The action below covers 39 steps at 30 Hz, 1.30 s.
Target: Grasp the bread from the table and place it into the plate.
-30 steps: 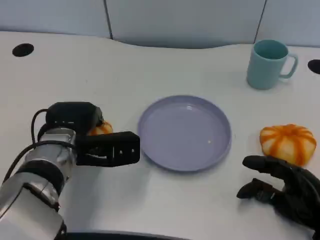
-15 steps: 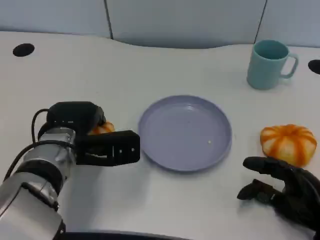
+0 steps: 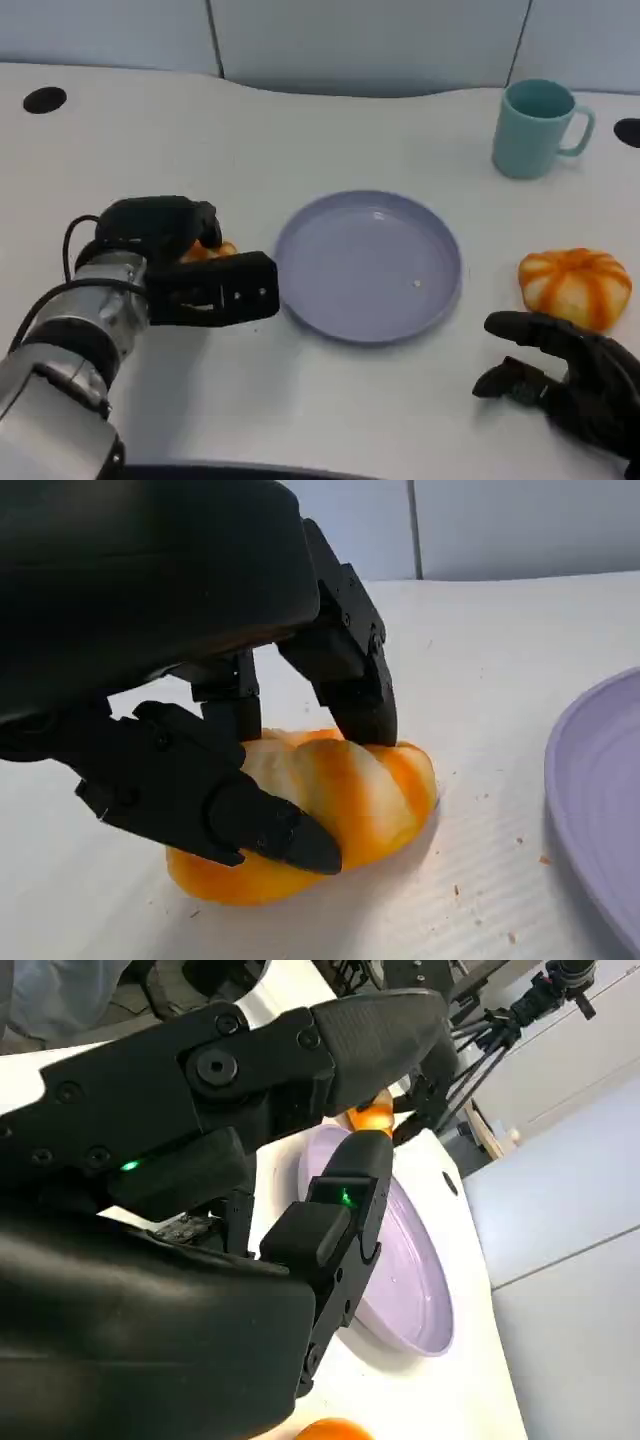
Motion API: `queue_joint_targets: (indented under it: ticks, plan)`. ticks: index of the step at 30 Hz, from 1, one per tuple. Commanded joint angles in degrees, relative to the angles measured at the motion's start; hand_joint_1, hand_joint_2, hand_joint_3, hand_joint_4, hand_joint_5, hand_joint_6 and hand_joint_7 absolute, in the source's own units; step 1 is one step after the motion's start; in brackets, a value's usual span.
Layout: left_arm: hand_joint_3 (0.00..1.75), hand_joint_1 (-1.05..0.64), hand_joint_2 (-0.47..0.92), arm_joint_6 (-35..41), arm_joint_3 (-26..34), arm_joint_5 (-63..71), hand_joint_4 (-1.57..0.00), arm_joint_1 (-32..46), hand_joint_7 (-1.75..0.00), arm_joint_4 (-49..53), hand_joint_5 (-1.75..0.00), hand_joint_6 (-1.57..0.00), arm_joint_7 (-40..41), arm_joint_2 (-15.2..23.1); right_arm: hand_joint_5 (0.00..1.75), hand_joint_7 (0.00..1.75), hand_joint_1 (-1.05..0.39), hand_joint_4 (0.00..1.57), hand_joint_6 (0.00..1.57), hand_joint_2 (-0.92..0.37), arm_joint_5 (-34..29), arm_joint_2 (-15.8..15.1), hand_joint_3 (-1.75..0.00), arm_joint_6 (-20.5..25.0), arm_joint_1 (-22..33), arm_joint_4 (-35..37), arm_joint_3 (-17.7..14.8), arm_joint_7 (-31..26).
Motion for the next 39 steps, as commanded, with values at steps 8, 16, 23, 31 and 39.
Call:
queue_joint_targets:
  ticks: [8,16,23,31,39]
  plan:
    - [0.31,-0.26,0.92,-2.6,1.8,-0.8,-0.71,-3.3,-1.68,-1.4,-1.73,-0.53,-0.5,2.8,1.13,0.38,-0.36,0.64,0.85,-0.92,-0.5,0.0,-0.15,-0.9,0.0,2.5,0.2,-0.4]
    - [0.38,-0.17,0.89,-5.1,2.3,-0.9,-0.78,-5.5,-1.75,-2.0,-1.75,-0.58,0.9,3.8,1.13,0.39,-0.35,0.65,0.85,-0.92,-0.7,0.0,-0.14,-1.0,-0.6,3.6,0.2,-0.7]
    - [0.68,-0.18,0.76,-6.9,3.3,-1.7,-0.83,-6.7,-1.75,-2.6,-1.75,-0.61,1.4,3.6,1.13,0.39,-0.36,0.65,0.85,-0.92,-0.6,0.1,-0.15,-0.1,-0.4,2.5,0.4,-1.0]
    - [0.83,-0.22,0.72,-9.2,2.9,-1.5,-0.86,-8.4,-1.75,-3.6,-1.75,-0.65,1.7,2.2,1.12,0.39,-0.35,0.65,0.85,-0.92,-0.4,0.2,-0.15,-0.9,-0.9,3.8,0.1,-0.5]
    - [0.91,-0.22,0.65,-10.5,1.6,-0.7,-0.87,-9.5,-1.75,-4.0,-1.75,-0.66,1.4,-0.1,1.13,0.4,-0.35,0.66,0.85,-0.92,-0.4,0.5,-0.1,0.3,-1.0,3.6,0.2,-1.2]
